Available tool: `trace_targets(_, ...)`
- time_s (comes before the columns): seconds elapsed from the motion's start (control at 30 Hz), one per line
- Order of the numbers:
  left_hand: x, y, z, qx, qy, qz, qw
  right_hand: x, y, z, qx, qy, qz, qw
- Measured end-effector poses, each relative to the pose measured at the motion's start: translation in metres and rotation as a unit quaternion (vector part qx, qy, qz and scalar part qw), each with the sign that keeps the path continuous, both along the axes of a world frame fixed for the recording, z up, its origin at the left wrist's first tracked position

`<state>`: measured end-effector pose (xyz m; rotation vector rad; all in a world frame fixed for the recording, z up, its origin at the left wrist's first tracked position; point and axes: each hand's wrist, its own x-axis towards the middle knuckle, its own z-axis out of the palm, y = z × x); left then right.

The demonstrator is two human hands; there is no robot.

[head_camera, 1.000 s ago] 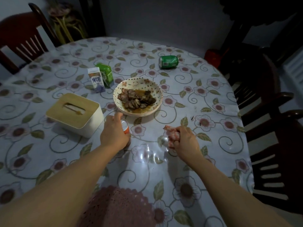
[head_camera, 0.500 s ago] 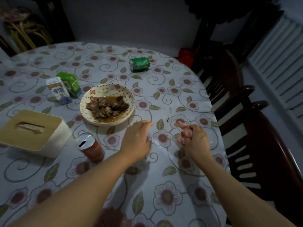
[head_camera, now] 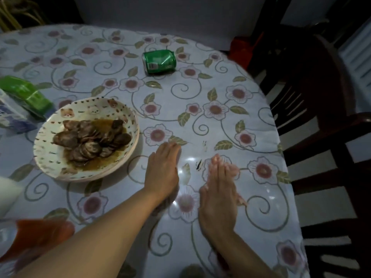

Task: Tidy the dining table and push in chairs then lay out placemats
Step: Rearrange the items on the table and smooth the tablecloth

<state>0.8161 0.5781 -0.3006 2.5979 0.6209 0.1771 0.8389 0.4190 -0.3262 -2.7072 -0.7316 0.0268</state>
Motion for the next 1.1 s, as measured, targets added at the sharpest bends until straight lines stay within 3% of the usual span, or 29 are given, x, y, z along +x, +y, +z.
trace_targets(0.17,0.023,0.021,-0.014,-0.01,-0.022,0.006,1.0,0.088,0.042,0.004,-0.014,0.005,0.023,1.0)
trace_targets(0.27,0.02,0.026,-0.02,-0.035,-0.049,0.009,0.998,0.144,0.071,0.013,-0.015,0.055,0.057,0.997)
trace_targets(0.4,0.019,0.028,-0.019,-0.065,-0.075,0.012,0.995,0.096,0.051,0.014,-0.08,0.034,0.18,0.98)
trace_targets(0.5,0.018,0.028,-0.017,-0.079,-0.071,0.013,0.994,0.029,0.008,0.02,-0.046,0.055,0.301,0.951)
trace_targets(0.57,0.018,0.029,-0.018,-0.079,-0.071,0.014,0.994,0.043,-0.002,0.023,-0.053,0.007,0.346,0.937)
trace_targets(0.6,0.018,0.029,-0.019,-0.077,-0.071,0.014,0.994,0.064,0.002,0.021,-0.067,0.002,0.319,0.945)
trace_targets(0.7,0.018,0.03,-0.024,-0.068,-0.073,0.011,0.995,0.143,0.027,0.02,-0.106,0.012,0.107,0.988)
trace_targets(0.77,0.018,0.03,-0.026,-0.065,-0.068,0.004,0.996,0.143,0.039,0.018,-0.115,0.001,0.059,0.992)
trace_targets(0.87,0.017,0.03,-0.024,-0.061,-0.063,-0.001,0.996,0.059,0.026,0.017,-0.049,0.016,0.175,0.983)
trace_targets(0.97,0.017,0.03,-0.021,-0.072,-0.06,-0.001,0.996,0.011,-0.013,0.018,0.019,0.061,0.315,0.947)
trace_targets(1.03,0.018,0.031,-0.017,-0.082,-0.046,-0.006,0.996,0.014,-0.027,0.027,0.08,0.111,0.303,0.943)
trace_targets(1.1,0.016,0.03,-0.011,-0.094,-0.026,-0.012,0.995,0.017,-0.027,0.049,0.168,0.21,0.216,0.939)
